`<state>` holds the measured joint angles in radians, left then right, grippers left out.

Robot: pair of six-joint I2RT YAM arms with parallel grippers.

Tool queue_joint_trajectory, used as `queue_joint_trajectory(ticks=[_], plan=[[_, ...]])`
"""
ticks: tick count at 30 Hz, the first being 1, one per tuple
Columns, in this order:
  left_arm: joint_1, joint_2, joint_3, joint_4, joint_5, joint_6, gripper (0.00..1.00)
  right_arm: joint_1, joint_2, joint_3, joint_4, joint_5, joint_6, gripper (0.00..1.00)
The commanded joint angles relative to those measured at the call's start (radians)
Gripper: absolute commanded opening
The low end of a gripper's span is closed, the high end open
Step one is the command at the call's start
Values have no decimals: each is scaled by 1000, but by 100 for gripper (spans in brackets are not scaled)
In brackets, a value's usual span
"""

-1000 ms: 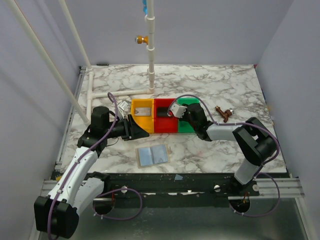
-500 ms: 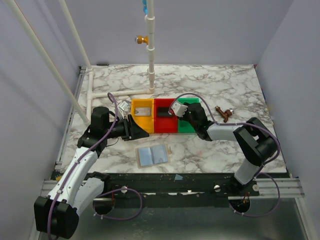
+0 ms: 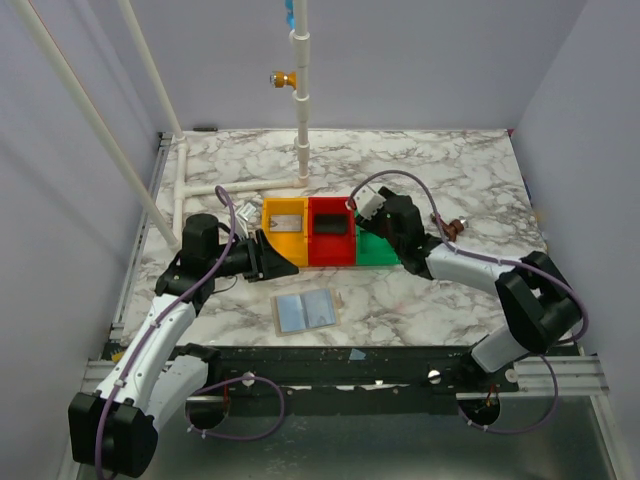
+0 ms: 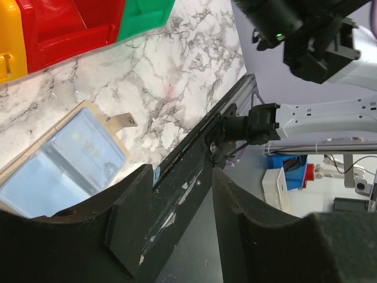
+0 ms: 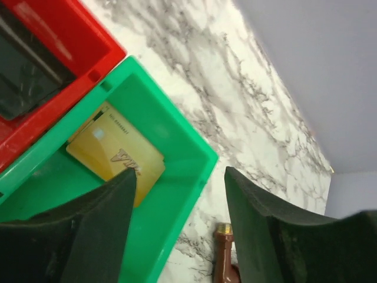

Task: Take the credit cards out of the card holder
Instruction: Place the credit card in the storage box, then close the card holder at the corner of the board.

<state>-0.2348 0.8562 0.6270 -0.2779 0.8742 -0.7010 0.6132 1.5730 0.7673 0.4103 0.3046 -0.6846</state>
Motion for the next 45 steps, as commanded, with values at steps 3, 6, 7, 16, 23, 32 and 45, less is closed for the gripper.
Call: queue_joint_trajectory(ticks=[3,6,7,16,23,32,45], plan=[[6,-13,-28,29,-4,-5,48,-6,-126,97,-150,77,283,84],[6,-14,-41,31,-18,-11,49,-4,-181,122,-245,78,389,100],[5,-12,-45,34,-25,-12,49,-4,-197,130,-275,79,429,100],[-44,-31,-66,-33,-216,6,50,-4,-281,239,-559,-99,847,100],[-129,-28,-112,-37,-366,-15,50,60,-344,158,-553,-212,1012,100],[-216,-27,-162,-38,-522,-40,51,206,-388,71,-532,-191,1169,100],[-221,9,-220,-56,-632,-75,44,457,-277,33,-509,-110,1324,100]])
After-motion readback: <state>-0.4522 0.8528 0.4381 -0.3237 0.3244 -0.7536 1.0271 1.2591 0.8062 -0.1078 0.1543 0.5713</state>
